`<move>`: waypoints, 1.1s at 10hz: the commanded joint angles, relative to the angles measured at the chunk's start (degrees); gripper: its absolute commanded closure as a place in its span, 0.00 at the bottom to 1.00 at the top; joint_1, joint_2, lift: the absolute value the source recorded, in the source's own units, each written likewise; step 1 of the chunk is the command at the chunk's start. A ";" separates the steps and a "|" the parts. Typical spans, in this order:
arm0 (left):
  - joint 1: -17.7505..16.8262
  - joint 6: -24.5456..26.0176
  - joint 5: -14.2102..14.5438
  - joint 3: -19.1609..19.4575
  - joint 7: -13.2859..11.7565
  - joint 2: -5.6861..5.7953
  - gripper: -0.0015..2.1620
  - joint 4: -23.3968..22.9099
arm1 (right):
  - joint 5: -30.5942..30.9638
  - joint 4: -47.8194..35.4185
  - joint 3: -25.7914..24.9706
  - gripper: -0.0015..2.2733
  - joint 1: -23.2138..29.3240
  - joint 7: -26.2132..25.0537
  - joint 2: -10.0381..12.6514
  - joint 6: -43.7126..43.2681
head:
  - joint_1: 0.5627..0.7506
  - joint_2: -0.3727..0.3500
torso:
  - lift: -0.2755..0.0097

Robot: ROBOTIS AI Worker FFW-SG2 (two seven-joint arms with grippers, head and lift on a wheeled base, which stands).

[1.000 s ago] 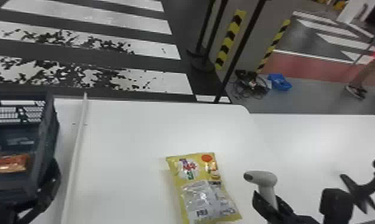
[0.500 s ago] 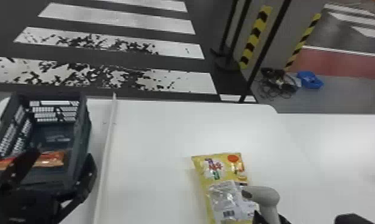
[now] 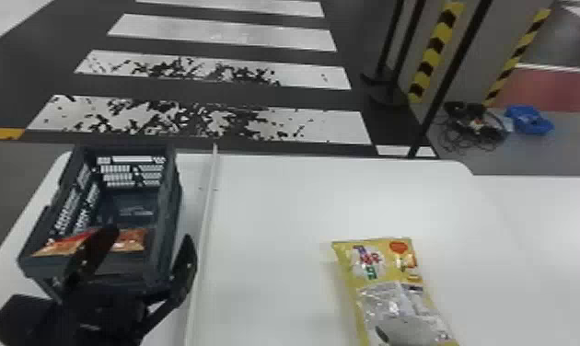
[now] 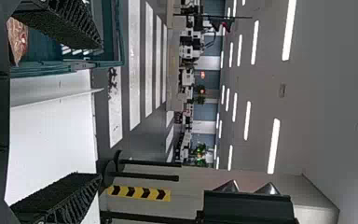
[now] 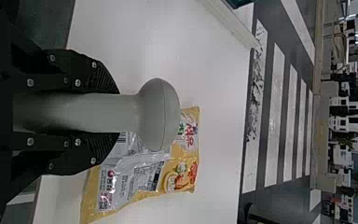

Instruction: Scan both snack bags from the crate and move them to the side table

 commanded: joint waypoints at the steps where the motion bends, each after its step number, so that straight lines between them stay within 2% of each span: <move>1: 0.50 -0.04 0.00 0.28 0.00 0.03 0.00 -0.01 | 0.94 2.99 1.80 0.99 -1.15 -0.63 -1.08 -0.78 | 0.70 0.36 | 0.63; 6: 0.67 0.13 -0.26 0.37 0.00 -0.58 0.00 -0.36 | -0.47 4.04 0.48 0.99 -3.53 -0.63 -2.13 -3.42 | 0.70 0.39 | 0.63; 8: 1.29 0.13 -0.61 0.72 0.00 -0.85 0.00 -0.71 | -5.39 2.20 -5.41 0.99 -5.99 -0.63 -3.54 -1.48 | 0.70 0.37 | 0.63; 10: 1.90 0.13 -1.41 0.63 0.00 -1.11 0.00 -0.80 | -11.98 2.37 -13.84 0.99 -10.74 -0.19 -4.07 1.86 | 0.70 0.27 | 0.63; 11: 2.17 0.13 -1.67 0.63 0.00 -1.20 0.00 -1.06 | -13.39 4.66 -16.39 0.99 -13.28 0.42 -4.51 2.03 | 0.70 0.22 | 0.63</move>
